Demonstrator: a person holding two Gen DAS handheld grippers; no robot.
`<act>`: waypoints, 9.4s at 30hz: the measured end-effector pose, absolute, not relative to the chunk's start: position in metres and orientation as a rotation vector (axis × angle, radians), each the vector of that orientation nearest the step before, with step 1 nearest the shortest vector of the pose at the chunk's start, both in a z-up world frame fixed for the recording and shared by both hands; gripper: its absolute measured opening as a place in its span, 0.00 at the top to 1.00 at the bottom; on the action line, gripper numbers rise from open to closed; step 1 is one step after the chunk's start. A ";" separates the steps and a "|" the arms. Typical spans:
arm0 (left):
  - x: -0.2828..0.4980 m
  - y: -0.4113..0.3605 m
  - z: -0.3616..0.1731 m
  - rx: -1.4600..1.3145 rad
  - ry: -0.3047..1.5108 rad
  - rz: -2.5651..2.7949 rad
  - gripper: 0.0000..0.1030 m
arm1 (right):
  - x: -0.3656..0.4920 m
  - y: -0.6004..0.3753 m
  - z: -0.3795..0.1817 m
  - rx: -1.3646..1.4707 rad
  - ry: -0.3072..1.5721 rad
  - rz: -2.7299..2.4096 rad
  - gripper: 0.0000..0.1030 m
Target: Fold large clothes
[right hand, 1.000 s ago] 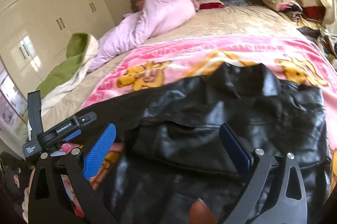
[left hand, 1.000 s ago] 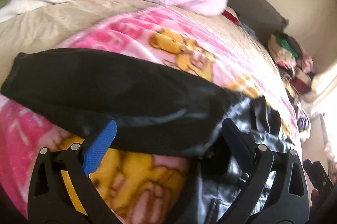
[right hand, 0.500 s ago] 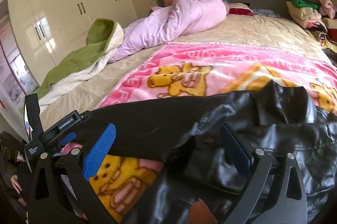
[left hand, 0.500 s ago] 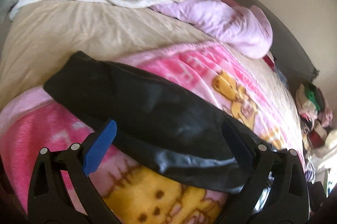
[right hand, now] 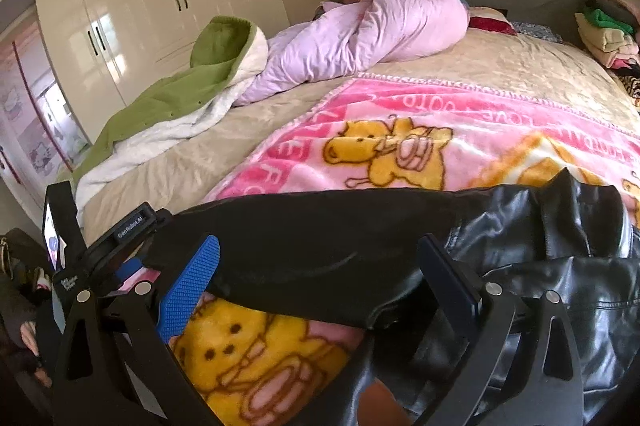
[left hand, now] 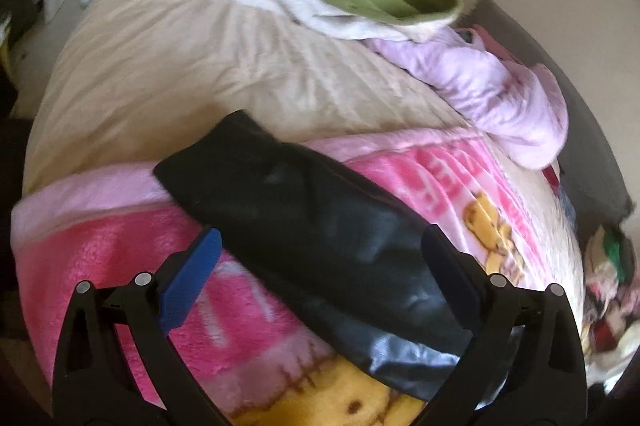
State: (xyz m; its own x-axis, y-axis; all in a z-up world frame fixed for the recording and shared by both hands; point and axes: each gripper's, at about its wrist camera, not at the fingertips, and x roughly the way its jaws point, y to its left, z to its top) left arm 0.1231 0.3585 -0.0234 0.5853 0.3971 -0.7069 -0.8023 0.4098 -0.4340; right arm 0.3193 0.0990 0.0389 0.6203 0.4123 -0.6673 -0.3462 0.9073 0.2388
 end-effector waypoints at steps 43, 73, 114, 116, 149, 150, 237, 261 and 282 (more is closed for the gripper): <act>0.143 0.375 -0.038 -0.868 0.527 0.696 0.93 | 0.273 0.028 0.058 0.262 0.716 0.414 0.04; 0.152 0.304 0.031 -0.698 0.410 0.390 0.98 | 0.216 -0.066 0.062 0.399 0.632 0.238 0.05; 0.186 0.073 0.050 -0.268 0.481 -0.298 0.99 | 0.116 -0.200 0.055 0.558 0.500 -0.082 0.06; 0.190 0.064 0.043 -0.254 0.512 -0.320 0.99 | 0.111 -0.210 0.052 0.575 0.500 -0.105 0.06; 0.178 -0.027 -0.036 0.181 0.916 -0.481 0.09 | 0.189 -0.207 -0.044 0.995 0.915 0.171 0.32; 0.177 -0.025 -0.034 0.179 0.910 -0.475 0.09 | 0.191 -0.207 -0.047 1.008 0.928 0.175 0.34; 0.294 0.082 -0.074 -0.323 0.972 -0.244 0.98 | 0.288 -0.215 -0.070 0.232 1.027 -0.136 0.53; 0.237 0.042 -0.046 -0.094 0.967 -0.329 0.55 | 0.191 -0.174 -0.020 0.108 0.835 -0.048 0.52; 0.242 0.033 -0.070 0.001 1.012 -0.298 0.54 | 0.207 -0.202 -0.067 0.265 1.019 -0.082 0.49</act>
